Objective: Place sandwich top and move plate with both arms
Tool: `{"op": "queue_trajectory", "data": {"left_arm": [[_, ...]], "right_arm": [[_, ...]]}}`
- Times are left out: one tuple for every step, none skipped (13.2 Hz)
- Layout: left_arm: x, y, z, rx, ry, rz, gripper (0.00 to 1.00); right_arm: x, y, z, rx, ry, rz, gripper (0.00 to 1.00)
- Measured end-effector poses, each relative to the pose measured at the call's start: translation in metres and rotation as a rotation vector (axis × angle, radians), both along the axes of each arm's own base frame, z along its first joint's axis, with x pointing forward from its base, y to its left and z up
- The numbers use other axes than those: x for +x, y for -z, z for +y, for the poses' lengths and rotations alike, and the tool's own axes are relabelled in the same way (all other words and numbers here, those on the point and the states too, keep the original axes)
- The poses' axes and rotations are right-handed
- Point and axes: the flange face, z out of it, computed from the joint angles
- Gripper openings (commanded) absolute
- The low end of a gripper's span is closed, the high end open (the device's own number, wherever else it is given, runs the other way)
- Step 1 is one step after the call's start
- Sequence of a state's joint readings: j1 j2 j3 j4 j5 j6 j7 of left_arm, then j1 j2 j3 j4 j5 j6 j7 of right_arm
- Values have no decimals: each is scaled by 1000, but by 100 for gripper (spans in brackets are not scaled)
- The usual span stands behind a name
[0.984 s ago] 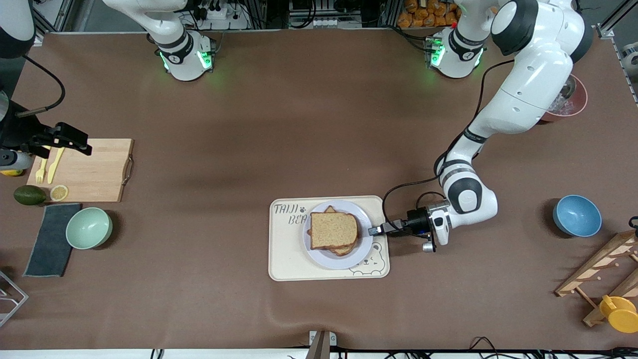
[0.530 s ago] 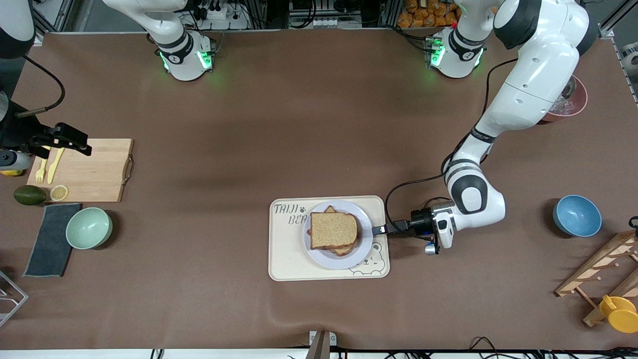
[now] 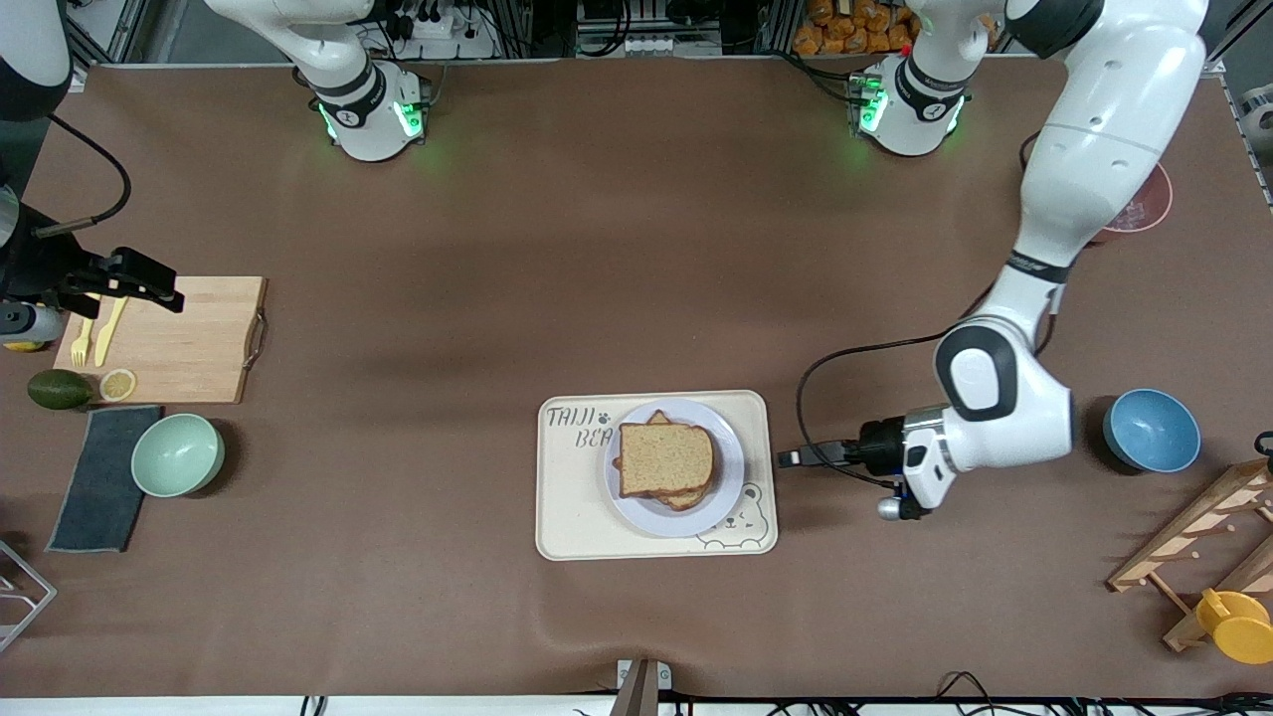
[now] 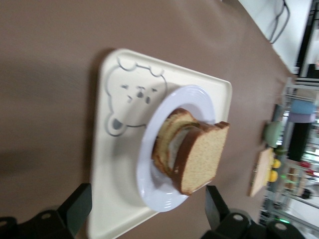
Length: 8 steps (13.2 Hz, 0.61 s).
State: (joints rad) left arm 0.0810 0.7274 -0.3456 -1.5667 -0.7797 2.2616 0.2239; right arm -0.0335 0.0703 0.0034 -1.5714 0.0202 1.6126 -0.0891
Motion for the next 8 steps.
{"op": "queue_trajectory", "data": {"left_arm": [[2, -18, 13, 40, 24, -10, 100], [3, -36, 26, 74, 57, -15, 100], [3, -56, 43, 114, 91, -15, 100], [3, -78, 62, 158, 126, -11, 100], [1, -100, 80, 200, 160, -5, 100], [-2, -122, 98, 240, 187, -1, 100], [-6, -143, 114, 284, 210, 0, 100], [-10, -160, 125, 332, 223, -1, 100]], "right_arm": [[0, 0, 0, 0, 0, 0, 100], [0, 0, 0, 0, 0, 0, 100], [0, 1, 0, 0, 0, 1, 100], [0, 1, 0, 0, 0, 1, 100], [1, 1, 0, 0, 0, 2, 100], [1, 2, 0, 0, 0, 2, 100], [1, 2, 0, 0, 0, 3, 100], [1, 2, 0, 0, 0, 3, 100]]}}
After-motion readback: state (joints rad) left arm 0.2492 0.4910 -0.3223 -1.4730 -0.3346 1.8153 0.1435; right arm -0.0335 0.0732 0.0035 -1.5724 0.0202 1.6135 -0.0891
